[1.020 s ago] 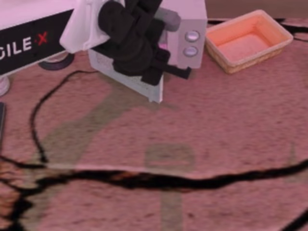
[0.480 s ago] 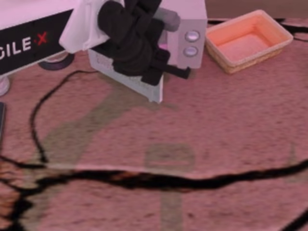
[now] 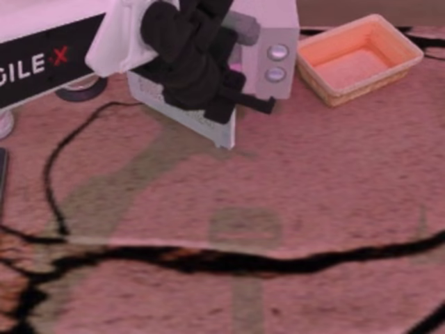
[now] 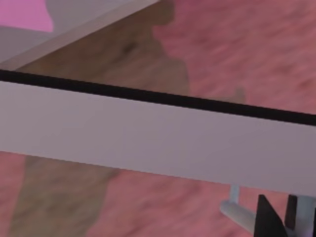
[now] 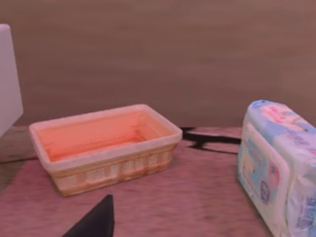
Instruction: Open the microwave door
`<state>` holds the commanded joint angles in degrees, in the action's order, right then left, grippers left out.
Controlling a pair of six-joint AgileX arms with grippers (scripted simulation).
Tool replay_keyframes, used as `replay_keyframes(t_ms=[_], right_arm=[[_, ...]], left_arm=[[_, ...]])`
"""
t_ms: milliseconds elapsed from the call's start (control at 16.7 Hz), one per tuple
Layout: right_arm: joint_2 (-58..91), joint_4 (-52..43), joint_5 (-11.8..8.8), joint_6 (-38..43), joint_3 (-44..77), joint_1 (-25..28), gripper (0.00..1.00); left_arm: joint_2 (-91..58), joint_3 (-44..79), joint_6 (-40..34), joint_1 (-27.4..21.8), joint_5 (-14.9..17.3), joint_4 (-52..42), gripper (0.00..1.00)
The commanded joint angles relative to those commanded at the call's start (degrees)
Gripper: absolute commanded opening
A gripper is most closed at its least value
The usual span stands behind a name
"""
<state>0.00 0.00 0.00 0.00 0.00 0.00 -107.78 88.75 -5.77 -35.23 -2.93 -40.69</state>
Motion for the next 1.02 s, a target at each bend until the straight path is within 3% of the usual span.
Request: replay_keyframes(t_ms=[480, 1020], right_arm=[[0.0, 0.0, 0.0, 0.0, 0.0, 0.0, 1.0], [0.0, 0.0, 0.0, 0.0, 0.0, 0.0, 1.0]], left_arm=[[4.0, -5.0, 7.1, 2.4, 3.6, 1.3, 0.0], [4.0, -5.1, 7.2, 2.4, 3.7, 1.3, 0.0]])
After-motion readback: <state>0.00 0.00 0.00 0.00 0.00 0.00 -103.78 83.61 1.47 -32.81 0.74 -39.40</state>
